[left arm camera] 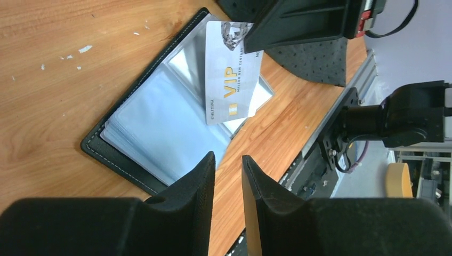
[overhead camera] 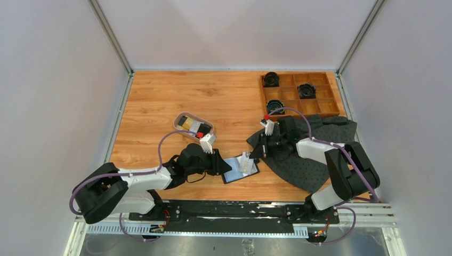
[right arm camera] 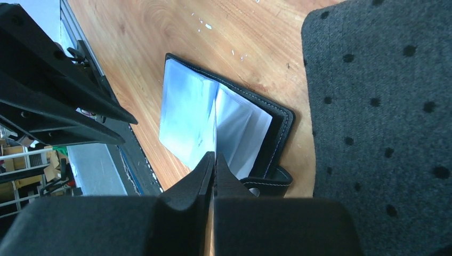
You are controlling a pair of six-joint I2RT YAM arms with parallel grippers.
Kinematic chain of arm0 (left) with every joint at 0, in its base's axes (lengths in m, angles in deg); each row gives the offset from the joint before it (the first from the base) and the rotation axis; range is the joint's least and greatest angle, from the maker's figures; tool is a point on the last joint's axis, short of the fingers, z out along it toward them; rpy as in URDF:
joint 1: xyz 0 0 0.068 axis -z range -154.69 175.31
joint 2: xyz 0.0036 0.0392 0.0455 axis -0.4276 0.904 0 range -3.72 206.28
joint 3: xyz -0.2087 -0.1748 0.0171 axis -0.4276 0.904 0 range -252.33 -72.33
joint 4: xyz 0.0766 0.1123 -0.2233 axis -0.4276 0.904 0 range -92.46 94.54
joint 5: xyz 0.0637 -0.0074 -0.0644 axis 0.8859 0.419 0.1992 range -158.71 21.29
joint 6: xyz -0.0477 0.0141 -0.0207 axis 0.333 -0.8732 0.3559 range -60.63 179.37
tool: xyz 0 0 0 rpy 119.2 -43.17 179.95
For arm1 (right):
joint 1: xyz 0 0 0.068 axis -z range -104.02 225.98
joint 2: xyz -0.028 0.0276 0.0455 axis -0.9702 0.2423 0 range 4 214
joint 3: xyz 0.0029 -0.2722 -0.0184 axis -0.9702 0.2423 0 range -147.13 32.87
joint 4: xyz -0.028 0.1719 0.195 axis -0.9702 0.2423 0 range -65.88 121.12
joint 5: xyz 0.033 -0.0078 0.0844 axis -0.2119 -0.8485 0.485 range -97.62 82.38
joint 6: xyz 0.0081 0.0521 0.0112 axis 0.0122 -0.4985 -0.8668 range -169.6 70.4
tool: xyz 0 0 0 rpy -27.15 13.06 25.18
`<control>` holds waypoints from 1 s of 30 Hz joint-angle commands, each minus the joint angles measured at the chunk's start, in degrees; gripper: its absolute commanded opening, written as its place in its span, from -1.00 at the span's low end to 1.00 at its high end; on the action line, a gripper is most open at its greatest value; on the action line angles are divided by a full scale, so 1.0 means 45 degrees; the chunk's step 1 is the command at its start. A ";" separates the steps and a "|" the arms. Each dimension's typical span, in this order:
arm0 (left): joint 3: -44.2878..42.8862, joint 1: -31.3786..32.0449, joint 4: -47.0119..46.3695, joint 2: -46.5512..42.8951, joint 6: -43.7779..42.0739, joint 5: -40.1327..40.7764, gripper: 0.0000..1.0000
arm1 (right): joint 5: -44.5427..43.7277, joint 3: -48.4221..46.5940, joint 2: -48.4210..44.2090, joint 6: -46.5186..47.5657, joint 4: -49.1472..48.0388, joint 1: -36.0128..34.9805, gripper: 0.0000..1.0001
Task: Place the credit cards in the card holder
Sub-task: Insert the credit card into the card holder.
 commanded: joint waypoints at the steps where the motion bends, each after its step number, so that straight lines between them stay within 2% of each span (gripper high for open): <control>1: -0.0294 0.0124 -0.0318 0.0934 -0.0516 0.0342 -0.44 | -0.0602 -0.0409 0.0374 0.0363 0.0638 -0.0260 -1.00; 9: -0.0119 0.0107 -0.0299 0.2046 0.0067 0.1115 -0.67 | -0.0713 -0.0732 0.0622 0.0633 0.1103 -0.0550 -1.00; 30: -0.0066 0.0107 -0.0294 0.2720 0.0418 0.1034 -0.78 | -0.1126 -0.2033 0.1373 0.1504 0.3104 -0.1590 -1.00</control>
